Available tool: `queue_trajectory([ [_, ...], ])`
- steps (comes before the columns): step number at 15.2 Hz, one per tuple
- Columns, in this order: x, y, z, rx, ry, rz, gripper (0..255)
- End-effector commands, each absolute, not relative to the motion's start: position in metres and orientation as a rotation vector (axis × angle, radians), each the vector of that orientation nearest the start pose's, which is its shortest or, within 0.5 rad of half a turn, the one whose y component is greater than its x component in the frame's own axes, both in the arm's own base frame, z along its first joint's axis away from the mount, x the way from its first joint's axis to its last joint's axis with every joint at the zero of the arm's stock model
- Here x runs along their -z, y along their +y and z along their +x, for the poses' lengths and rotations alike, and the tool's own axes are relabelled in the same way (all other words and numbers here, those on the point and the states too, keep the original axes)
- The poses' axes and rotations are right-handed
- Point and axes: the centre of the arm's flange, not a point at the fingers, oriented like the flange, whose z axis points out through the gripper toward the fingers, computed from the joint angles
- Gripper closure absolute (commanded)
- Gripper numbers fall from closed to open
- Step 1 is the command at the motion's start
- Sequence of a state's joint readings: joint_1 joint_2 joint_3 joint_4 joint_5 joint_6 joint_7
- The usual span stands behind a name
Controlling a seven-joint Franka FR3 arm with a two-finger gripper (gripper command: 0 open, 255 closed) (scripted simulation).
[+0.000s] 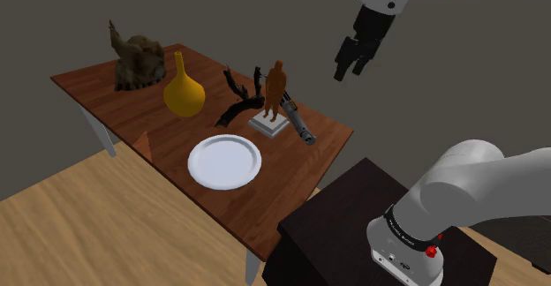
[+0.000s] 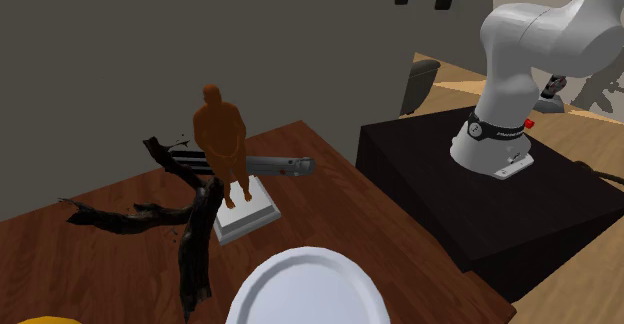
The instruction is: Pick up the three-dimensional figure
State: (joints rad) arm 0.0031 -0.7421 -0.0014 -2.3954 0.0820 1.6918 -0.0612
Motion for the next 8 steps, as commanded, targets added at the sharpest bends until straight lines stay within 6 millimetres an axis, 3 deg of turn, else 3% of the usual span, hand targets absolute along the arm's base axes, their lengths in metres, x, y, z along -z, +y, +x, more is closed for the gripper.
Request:
queue_trajectory([
  [1, -0.569, 0.008, 0.329, 0.063, -0.084, -3.058, 0],
  [8, -0.540, 0.003, 0.417, 0.038, -0.119, -3.137, 0],
])
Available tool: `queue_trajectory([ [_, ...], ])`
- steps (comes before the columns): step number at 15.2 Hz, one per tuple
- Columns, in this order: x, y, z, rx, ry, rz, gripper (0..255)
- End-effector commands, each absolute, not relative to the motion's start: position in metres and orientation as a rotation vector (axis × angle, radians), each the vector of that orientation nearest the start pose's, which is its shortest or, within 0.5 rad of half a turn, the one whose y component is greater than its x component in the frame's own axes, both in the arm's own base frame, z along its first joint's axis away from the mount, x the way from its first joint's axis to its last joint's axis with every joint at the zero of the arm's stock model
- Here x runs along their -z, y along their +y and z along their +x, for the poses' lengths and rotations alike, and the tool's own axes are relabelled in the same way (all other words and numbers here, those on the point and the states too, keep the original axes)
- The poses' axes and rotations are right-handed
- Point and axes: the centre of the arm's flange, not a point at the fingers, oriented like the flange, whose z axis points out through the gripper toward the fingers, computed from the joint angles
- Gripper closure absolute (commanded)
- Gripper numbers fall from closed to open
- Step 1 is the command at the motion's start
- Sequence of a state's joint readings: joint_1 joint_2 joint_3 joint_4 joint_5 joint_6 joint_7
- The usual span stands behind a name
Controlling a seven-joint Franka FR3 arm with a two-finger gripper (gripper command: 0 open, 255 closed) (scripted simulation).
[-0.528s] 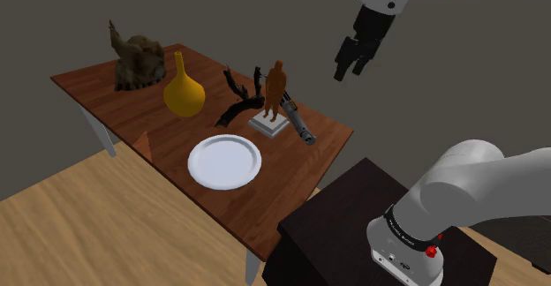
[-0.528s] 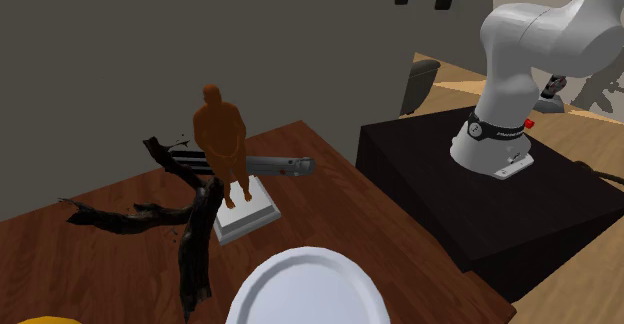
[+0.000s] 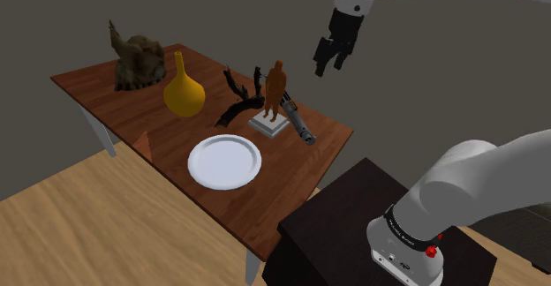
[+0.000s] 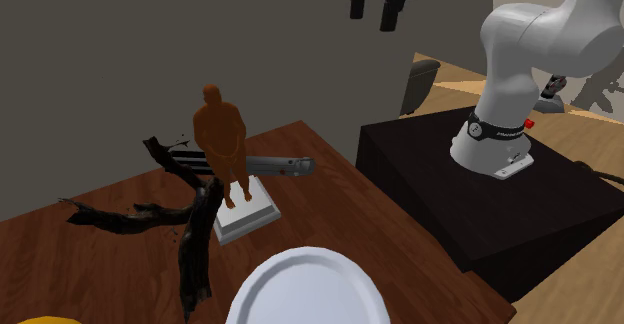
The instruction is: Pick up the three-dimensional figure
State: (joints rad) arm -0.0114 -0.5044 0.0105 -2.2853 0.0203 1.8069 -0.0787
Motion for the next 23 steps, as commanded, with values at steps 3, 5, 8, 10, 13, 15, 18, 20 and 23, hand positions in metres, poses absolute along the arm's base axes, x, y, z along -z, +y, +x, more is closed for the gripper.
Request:
queue_trajectory([
  [3, -0.528, 0.000, 0.454, 0.027, -0.135, -3.170, 0],
  [5, -0.519, -0.002, 0.479, 0.020, -0.145, -3.193, 0],
  [8, -0.506, -0.004, 0.517, 0.009, -0.161, -3.226, 0],
  [10, -0.498, -0.006, 0.542, 0.001, -0.172, -3.248, 0],
  [13, -0.485, -0.009, 0.579, -0.011, -0.189, -3.281, 0],
  [15, -0.476, -0.011, 0.604, -0.019, -0.200, -3.303, 0],
  [18, -0.463, -0.014, 0.642, -0.031, -0.217, -3.336, 0],
  [20, -0.454, -0.017, 0.667, -0.039, -0.229, -3.358, 0],
  [23, -0.442, -0.017, 0.672, -0.041, -0.232, -3.362, 0],
])
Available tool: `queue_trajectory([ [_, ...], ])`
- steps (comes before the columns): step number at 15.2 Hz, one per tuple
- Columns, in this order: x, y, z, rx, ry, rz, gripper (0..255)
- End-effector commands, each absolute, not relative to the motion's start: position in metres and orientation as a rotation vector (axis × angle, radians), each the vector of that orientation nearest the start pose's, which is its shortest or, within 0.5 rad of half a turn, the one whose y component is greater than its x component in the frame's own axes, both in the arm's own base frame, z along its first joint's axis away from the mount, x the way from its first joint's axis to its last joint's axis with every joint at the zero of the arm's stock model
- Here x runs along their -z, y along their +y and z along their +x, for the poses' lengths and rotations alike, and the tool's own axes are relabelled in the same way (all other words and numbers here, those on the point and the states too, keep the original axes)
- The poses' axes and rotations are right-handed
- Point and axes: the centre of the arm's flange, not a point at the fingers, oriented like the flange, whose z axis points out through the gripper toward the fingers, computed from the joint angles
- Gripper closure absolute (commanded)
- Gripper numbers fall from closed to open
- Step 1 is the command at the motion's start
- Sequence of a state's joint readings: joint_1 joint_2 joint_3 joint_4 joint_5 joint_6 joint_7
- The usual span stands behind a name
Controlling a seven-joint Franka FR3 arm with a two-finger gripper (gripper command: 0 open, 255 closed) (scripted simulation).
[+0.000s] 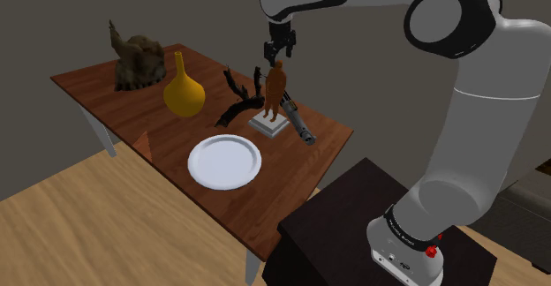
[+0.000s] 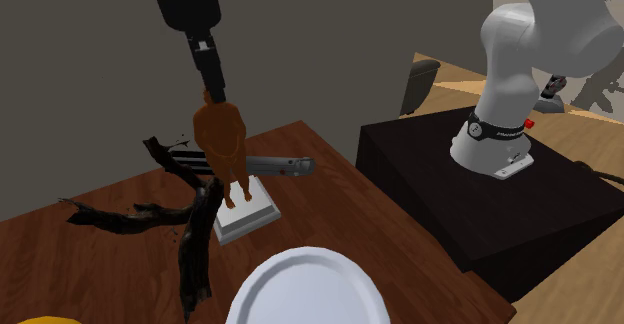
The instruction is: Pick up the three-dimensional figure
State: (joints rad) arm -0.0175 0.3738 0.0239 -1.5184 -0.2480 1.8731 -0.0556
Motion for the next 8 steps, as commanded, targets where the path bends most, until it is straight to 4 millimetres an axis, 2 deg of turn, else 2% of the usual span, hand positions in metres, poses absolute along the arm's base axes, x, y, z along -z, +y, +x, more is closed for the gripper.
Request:
queue_trajectory([
  [1, -0.436, -0.017, 0.672, -0.041, -0.232, -3.362, 0],
  [5, -0.415, -0.017, 0.672, -0.041, -0.232, -3.362, 0],
  [7, -0.412, -0.017, 0.672, -0.041, -0.232, -3.362, 0],
  [8, -0.411, -0.017, 0.672, -0.041, -0.232, -3.363, 255],
])
